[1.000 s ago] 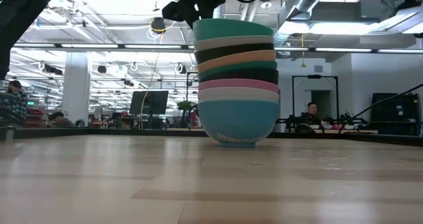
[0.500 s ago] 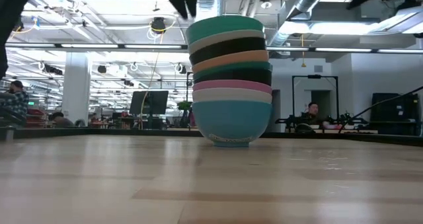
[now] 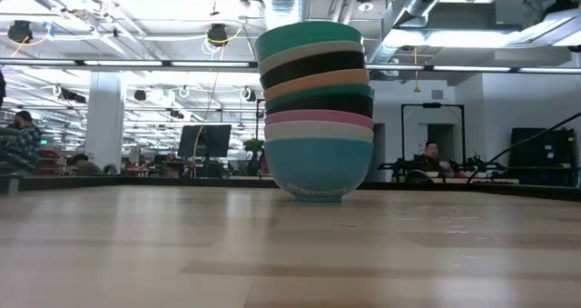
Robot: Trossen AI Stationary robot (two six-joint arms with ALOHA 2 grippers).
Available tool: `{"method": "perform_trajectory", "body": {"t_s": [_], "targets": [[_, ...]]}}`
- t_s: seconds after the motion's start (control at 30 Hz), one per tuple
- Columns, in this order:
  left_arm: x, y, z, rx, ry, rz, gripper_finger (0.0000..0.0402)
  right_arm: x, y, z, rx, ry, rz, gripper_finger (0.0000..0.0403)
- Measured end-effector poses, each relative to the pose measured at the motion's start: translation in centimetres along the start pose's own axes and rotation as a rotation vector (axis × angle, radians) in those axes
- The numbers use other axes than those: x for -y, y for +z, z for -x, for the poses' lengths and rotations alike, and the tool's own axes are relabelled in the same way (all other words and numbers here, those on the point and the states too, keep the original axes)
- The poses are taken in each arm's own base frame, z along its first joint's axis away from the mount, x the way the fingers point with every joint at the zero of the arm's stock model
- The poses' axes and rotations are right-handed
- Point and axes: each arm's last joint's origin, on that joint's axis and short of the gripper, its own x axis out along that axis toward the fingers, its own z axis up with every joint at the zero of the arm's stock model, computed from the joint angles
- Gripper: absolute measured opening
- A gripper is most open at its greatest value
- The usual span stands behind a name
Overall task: Nest bowls inside each other
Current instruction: Return to Home Position
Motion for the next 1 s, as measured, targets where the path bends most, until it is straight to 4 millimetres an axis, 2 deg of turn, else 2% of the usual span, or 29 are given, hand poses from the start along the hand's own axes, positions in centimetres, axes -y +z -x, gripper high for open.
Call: {"method": "perform_trajectory", "body": {"t_s": [0.07, 0.17, 0.23, 0.3, 0.37, 0.43, 0.57, 0.63, 0.73, 0.83, 0.9, 1.0], "targets": [[1.1, -0.2, 1.6, 0.152, -0.109, -0.006, 0.0116, -0.5, 1.0, 1.4, 0.147, 0.039, 0.033, 0.0250], [1.8, -0.3, 3.7, 0.350, -0.244, 0.003, 0.0116, -0.8, 2.5, 4.4, 0.401, 0.090, 0.038, 0.0250], [1.5, -0.6, 5.2, 0.479, -0.315, 0.039, 0.0116, -1.0, 2.8, 6.9, 0.568, 0.113, 0.042, 0.0250], [0.6, -1.4, 6.2, 0.607, -0.371, 0.101, 0.0116, -0.9, 2.2, 9.7, 0.733, 0.122, 0.040, 0.0250], [-0.4, -2.8, 6.2, 0.725, -0.442, 0.161, 0.0116, -0.5, 0.4, 12.5, 0.828, 0.092, 0.020, 0.0250], [-1.3, -4.6, 5.4, 0.855, -0.553, 0.237, 0.0116, 0.0, -2.0, 15.0, 0.877, 0.046, -0.058, 0.0250], [-4.0, -9.0, 3.1, 1.145, -0.776, 0.424, 0.0116, 0.6, -6.7, 17.0, 0.858, 0.114, -0.279, 0.0250], [-5.2, -11.1, 2.0, 1.224, -0.789, 0.513, 0.0116, 0.8, -8.8, 18.0, 0.874, 0.164, -0.372, 0.0250], [-6.3, -13.8, 0.2, 1.209, -0.688, 0.549, 0.0116, 1.1, -11.9, 17.9, 0.852, 0.135, -0.355, 0.0250], [-7.0, -15.8, -1.2, 1.164, -0.640, 0.555, 0.0116, 1.3, -14.9, 15.8, 0.787, 0.044, -0.280, 0.0250], [-7.3, -17.1, -2.2, 1.110, -0.578, 0.549, 0.0116, 1.3, -16.5, 13.7, 0.778, -0.003, -0.290, 0.0250], [-7.9, -18.9, -3.6, 1.018, -0.537, 0.638, 0.0116, 1.4, -16.6, 8.8, 0.625, -0.055, -0.263, 0.0250]]}}
